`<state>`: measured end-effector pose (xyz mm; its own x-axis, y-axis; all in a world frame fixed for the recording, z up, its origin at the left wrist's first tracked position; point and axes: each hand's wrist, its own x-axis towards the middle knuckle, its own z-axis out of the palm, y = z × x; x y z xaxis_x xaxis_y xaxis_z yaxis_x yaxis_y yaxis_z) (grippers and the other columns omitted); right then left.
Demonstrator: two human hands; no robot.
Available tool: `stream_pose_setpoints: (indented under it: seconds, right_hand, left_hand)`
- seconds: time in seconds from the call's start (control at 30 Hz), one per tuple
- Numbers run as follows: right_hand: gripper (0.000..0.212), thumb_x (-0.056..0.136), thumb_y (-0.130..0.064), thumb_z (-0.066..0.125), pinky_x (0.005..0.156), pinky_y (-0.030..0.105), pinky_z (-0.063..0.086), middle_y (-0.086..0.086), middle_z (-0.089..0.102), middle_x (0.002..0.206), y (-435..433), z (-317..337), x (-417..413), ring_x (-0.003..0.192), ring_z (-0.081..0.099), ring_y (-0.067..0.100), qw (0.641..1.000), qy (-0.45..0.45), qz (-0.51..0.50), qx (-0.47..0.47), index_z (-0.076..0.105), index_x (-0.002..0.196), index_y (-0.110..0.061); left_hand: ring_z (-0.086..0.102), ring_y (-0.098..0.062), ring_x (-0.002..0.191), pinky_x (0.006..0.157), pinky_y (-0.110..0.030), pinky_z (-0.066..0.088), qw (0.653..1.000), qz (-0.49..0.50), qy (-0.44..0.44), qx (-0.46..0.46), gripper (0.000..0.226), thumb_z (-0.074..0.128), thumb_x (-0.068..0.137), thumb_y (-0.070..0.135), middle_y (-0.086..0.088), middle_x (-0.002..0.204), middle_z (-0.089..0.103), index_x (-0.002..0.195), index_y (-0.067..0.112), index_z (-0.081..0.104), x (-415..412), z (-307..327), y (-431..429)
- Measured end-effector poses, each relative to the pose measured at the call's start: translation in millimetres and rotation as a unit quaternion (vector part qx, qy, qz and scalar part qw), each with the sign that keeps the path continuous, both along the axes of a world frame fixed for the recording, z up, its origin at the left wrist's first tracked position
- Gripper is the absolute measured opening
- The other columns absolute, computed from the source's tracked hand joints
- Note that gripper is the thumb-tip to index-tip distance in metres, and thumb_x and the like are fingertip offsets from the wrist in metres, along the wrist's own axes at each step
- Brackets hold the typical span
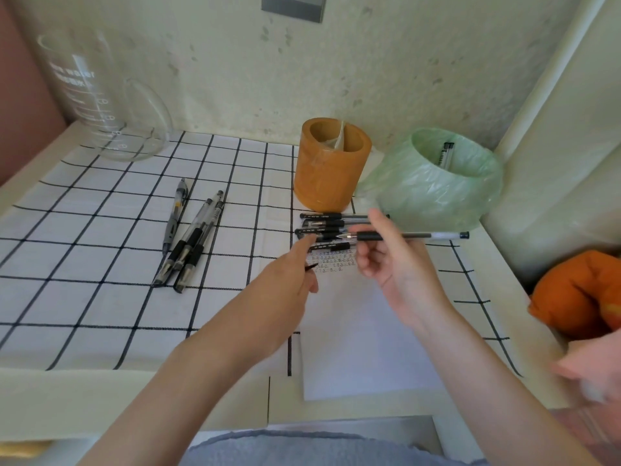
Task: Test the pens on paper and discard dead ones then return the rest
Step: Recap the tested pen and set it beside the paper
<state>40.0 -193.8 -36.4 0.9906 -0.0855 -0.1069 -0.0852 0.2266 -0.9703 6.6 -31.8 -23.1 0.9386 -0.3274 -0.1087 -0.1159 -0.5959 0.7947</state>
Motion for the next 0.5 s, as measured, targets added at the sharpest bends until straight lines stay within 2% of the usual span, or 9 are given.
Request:
stream_pose_setpoints:
  seconds: [0.03, 0.1, 0.23, 0.37, 0.5]
  right_hand:
    - [0.026, 0.094, -0.022, 0.053, 0.041, 0.019, 0.034, 0.001, 0.049, 0.052, -0.9, 5.1, -4.0, 0.045, 0.044, 0.012, 0.999, 0.007, 0.017, 0.027, 0.066, 0.083, -0.002]
    - [0.019, 0.093, -0.016, 0.052, 0.04, 0.019, 0.032, 0.001, 0.049, 0.053, -1.9, 13.7, -11.7, 0.047, 0.043, 0.013, 0.998, 0.016, 0.034, 0.054, 0.062, 0.083, -0.003]
    - [0.017, 0.089, -0.014, 0.059, 0.036, 0.018, 0.028, 0.002, 0.049, 0.054, -2.6, 21.8, -22.1, 0.045, 0.042, 0.013, 0.998, 0.02, 0.05, 0.04, 0.054, 0.073, -0.01]
    - [0.025, 0.088, -0.011, 0.058, 0.036, 0.018, 0.022, 0.0, 0.044, 0.048, -2.4, 23.3, -24.8, 0.042, 0.037, 0.013, 0.999, 0.035, 0.03, 0.003, 0.048, 0.065, -0.013]
    - [0.027, 0.088, -0.01, 0.059, 0.036, 0.018, 0.023, 0.001, 0.045, 0.047, -1.9, 22.9, -25.0, 0.041, 0.037, 0.013, 0.998, 0.04, 0.046, -0.018, 0.046, 0.065, -0.013]
  left_hand:
    - [0.056, -0.011, 0.087, 0.067, -0.013, 0.041, 1.0, 0.008, -0.005, -0.016, 0.05, 0.035, 0.098, 0.011, 0.004, 0.095, 0.058, 0.143, 0.027, 0.021, 0.1, 2.0, -0.2]
    - [0.058, -0.003, 0.08, 0.071, -0.01, 0.043, 0.998, 0.031, -0.004, -0.062, 0.056, 0.046, 0.095, 0.012, 0.009, 0.091, 0.061, 0.142, 0.032, 0.023, -0.8, 5.6, 0.2]
    - [0.059, 0.004, 0.082, 0.08, -0.015, 0.049, 0.988, 0.076, -0.043, -0.131, 0.068, 0.063, 0.085, 0.01, 0.015, 0.091, 0.064, 0.138, 0.037, 0.031, -1.7, 7.4, 2.4]
    - [0.06, 0.001, 0.079, 0.079, -0.021, 0.053, 0.982, 0.102, -0.057, -0.147, 0.08, 0.068, 0.081, 0.009, 0.017, 0.101, 0.058, 0.14, 0.041, 0.025, -1.4, 9.2, 1.6]
    - [0.062, -0.003, 0.081, 0.08, -0.021, 0.053, 0.98, 0.098, -0.067, -0.156, 0.085, 0.07, 0.079, 0.009, 0.018, 0.108, 0.054, 0.142, 0.04, 0.022, -2.2, 10.5, -0.1]
